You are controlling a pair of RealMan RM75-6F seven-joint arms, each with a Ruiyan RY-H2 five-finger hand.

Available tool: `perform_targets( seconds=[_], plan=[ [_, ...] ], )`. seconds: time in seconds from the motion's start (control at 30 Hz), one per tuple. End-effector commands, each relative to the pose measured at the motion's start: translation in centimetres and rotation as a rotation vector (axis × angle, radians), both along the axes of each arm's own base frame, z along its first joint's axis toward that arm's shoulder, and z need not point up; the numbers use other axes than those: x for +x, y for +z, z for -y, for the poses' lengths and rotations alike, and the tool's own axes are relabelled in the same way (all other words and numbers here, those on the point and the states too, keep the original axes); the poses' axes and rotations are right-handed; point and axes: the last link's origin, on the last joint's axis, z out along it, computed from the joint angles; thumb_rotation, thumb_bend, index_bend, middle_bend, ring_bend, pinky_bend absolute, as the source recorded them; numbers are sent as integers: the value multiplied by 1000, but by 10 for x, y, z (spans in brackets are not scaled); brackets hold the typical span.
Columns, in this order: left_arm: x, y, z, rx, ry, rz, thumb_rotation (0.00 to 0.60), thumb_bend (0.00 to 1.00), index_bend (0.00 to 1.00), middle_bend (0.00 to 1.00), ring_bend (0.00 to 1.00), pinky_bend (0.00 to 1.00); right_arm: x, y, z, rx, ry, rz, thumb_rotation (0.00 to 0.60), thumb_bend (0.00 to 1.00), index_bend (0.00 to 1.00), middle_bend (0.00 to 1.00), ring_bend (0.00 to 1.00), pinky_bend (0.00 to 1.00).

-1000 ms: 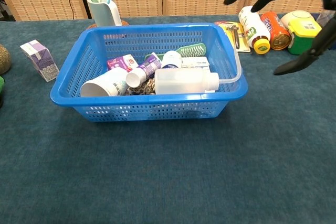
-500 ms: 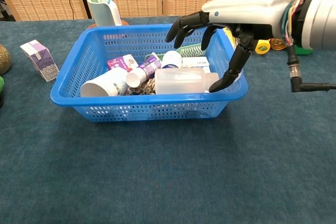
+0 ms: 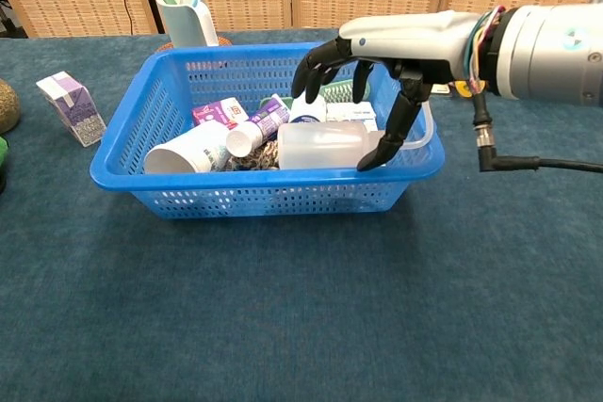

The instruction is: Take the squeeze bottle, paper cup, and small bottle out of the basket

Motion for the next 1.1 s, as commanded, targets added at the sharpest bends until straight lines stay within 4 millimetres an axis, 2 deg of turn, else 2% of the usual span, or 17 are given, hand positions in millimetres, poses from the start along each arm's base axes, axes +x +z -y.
perform_targets(
  seconds=[0.03, 0.47, 0.6, 0.8, 0.93, 0.97, 1.0, 1.03, 1.1],
  plan=[
    [0, 0, 0, -1, -1, 1, 600, 149, 0, 0, 0, 0, -1, -4, 1, 1, -2, -13, 600, 2, 232, 254, 180, 300],
    [-1, 1, 0, 3, 2, 4, 600, 149, 0, 0, 0, 0, -1, -10, 4, 9, -19, -41, 600, 259, 377, 391, 303, 354],
    [-1, 2, 0, 4, 1, 5, 600, 149, 0, 0, 0, 0, -1, -11, 5, 5, -21, -38, 600, 399, 446, 465, 359, 376],
    [-1, 3, 0, 7, 3, 8, 600, 149, 0, 0, 0, 0, 3, -5, 5, -16, -20, 0, 600, 479, 478, 498, 382, 380],
    [-2, 2, -1, 4, 5, 8, 600, 149, 0, 0, 0, 0, 9, 9, 8, -56, -15, 55, 600, 502, 481, 502, 382, 380],
    [-2, 2, -1, 2, 6, 7, 600, 149, 0, 0, 0, 0, 11, 18, 11, -78, -13, 74, 600, 505, 481, 502, 382, 380],
    [-2, 2, -2, 1, 6, 6, 600, 149, 0, 0, 0, 0, 14, 38, 18, -137, -15, 110, 600, 508, 481, 502, 382, 380],
    [-2, 1, -2, 1, 6, 5, 600, 149, 0, 0, 0, 0, 13, 49, 21, -160, -19, 122, 600, 510, 481, 502, 382, 380],
    [-1, 1, -2, -1, 7, 5, 600, 149, 0, 0, 0, 0, 8, 64, 25, -191, -25, 123, 600, 511, 481, 502, 382, 383]
  ],
)
